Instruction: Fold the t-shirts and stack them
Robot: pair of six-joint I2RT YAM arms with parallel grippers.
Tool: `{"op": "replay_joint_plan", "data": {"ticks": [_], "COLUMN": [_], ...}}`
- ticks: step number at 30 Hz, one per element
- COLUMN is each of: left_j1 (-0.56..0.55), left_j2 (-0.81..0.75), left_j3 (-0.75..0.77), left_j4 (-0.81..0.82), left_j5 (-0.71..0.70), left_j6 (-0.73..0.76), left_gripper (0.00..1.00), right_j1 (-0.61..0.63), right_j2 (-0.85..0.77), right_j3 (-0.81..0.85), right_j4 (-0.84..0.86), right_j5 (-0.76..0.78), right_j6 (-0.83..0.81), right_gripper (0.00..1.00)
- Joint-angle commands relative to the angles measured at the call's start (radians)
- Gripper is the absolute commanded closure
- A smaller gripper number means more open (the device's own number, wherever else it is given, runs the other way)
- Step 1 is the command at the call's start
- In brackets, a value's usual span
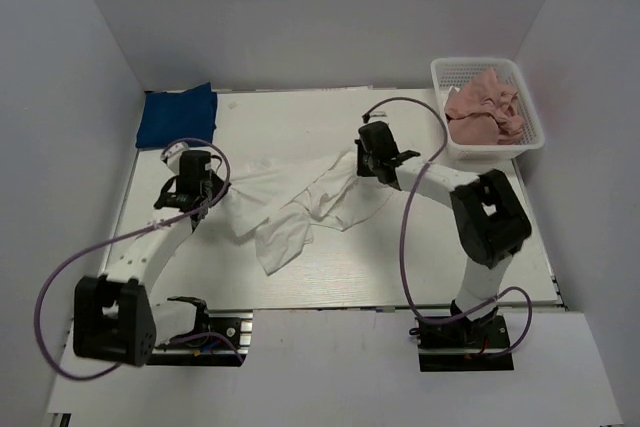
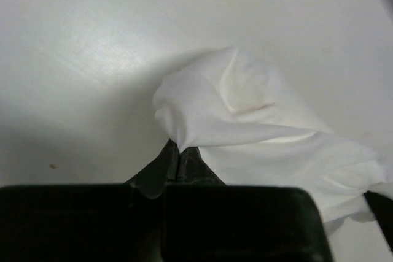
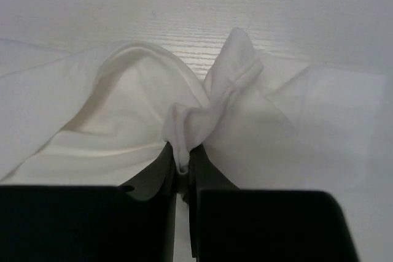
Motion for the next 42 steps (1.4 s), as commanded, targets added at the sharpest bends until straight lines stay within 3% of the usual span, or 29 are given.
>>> {"op": "replay_joint_plan", "data": {"ticks": [1,9,17,23,27,33,39,42], "left_j1": [0.000,0.000,0.009,0.009,0.009,0.009,0.009,0.009], "left_j2": [-0.161,-0.432,-0.659,-0.699,-0.699,-0.580,-0.298,-0.192], "left_j3": [0.066,0.182,0.417,0.598,0.681,0.634,0.355,0.145], "left_j4": [-0.010,-0.019,-0.007,-0.061,-0.093,-0.116,-0.170,-0.185], "left_j5": [-0.031,0.125,0.168,0.204,0.193,0.175,0.153,0.173], "left_j6": [0.038,0.070,0.086,0.086,0.086,0.063,0.010,-0.019], "left_gripper": [1.00,1.00,1.00,1.00,1.00,1.00,1.00,1.00], "right_j1": [-0.003,-0.006,-0.003,-0.006,-0.006,-0.006,-0.022,-0.071], "right_j2": [-0.249,-0.730,-1.052,-1.213,-1.222,-1.121,-0.911,-0.727], "right_j3": [-0.039,-0.141,-0.046,0.063,0.118,0.097,-0.064,-0.135], "right_j4": [0.068,0.053,-0.082,-0.118,-0.199,-0.291,-0.277,-0.260], "right_j5": [0.078,-0.029,-0.242,-0.252,-0.324,-0.127,0.170,0.108], "right_j6": [0.014,-0.059,-0.188,-0.176,-0.142,-0.066,0.002,0.017], "right_gripper": [1.00,1.00,1.00,1.00,1.00,1.00,1.00,1.00]}}
